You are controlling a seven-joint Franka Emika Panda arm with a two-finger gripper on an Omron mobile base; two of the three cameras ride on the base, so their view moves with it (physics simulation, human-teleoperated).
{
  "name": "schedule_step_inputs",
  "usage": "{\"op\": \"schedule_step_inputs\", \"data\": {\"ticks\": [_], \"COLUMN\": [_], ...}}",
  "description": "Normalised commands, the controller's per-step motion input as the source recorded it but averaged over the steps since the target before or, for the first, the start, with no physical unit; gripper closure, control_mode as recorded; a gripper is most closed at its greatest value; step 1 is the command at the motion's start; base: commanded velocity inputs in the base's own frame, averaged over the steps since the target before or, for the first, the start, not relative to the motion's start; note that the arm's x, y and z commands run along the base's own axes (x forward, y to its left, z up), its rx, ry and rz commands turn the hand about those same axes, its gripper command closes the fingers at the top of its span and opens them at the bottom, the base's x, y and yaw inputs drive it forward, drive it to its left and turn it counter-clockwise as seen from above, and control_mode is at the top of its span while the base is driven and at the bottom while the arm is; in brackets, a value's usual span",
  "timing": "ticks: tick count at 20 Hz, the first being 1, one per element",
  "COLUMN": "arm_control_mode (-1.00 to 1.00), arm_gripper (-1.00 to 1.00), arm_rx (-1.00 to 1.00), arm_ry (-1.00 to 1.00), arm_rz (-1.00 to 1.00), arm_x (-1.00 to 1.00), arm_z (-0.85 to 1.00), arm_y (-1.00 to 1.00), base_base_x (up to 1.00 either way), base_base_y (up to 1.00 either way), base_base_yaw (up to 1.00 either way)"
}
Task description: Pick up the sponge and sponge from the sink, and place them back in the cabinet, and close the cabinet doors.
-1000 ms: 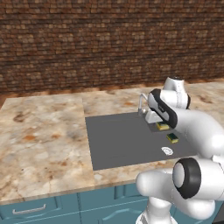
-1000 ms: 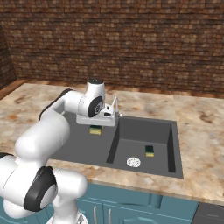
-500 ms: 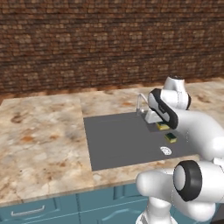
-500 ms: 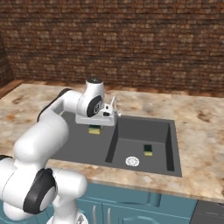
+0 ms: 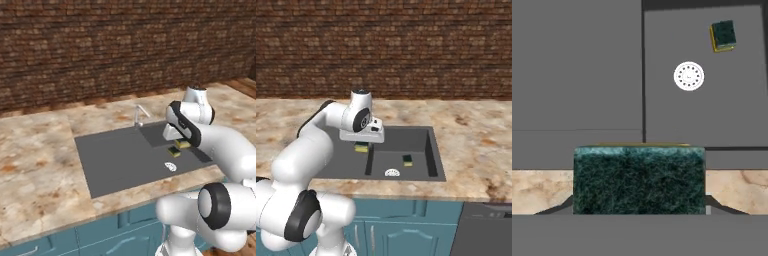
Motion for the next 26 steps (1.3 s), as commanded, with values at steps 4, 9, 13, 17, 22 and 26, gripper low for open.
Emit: {"op": "schedule_step_inputs", "data": {"ticks": [4, 9, 13, 17, 22, 26], "arm_control_mode": [1.0, 1.0, 1.0, 1.0, 1.0, 1.0], "arm_gripper": [1.0, 1.0, 1.0, 1.0, 1.0, 1.0], "arm_rx": [0.0, 0.0, 0.0, 0.0, 0.0, 0.0], "arm_ry": [0.0, 0.0, 0.0, 0.0, 0.0, 0.0], "arm_rz": [0.0, 0.0, 0.0, 0.0, 0.0, 0.0], "arm_x": [0.0, 0.0, 0.0, 0.0, 0.0, 0.0], "arm_z": [0.0, 0.0, 0.0, 0.0, 0.0, 0.0], "arm_y": [0.0, 0.0, 0.0, 0.0, 0.0, 0.0], "base_base_x": [-0.29, -0.13, 0.0, 0.0, 0.0, 0.0], "base_base_y": [-0.07, -0.06, 0.0, 0.0, 0.0, -0.04], "base_base_yaw": [-0.42, -0.47, -0.51, -0.54, -0.55, -0.56]}}
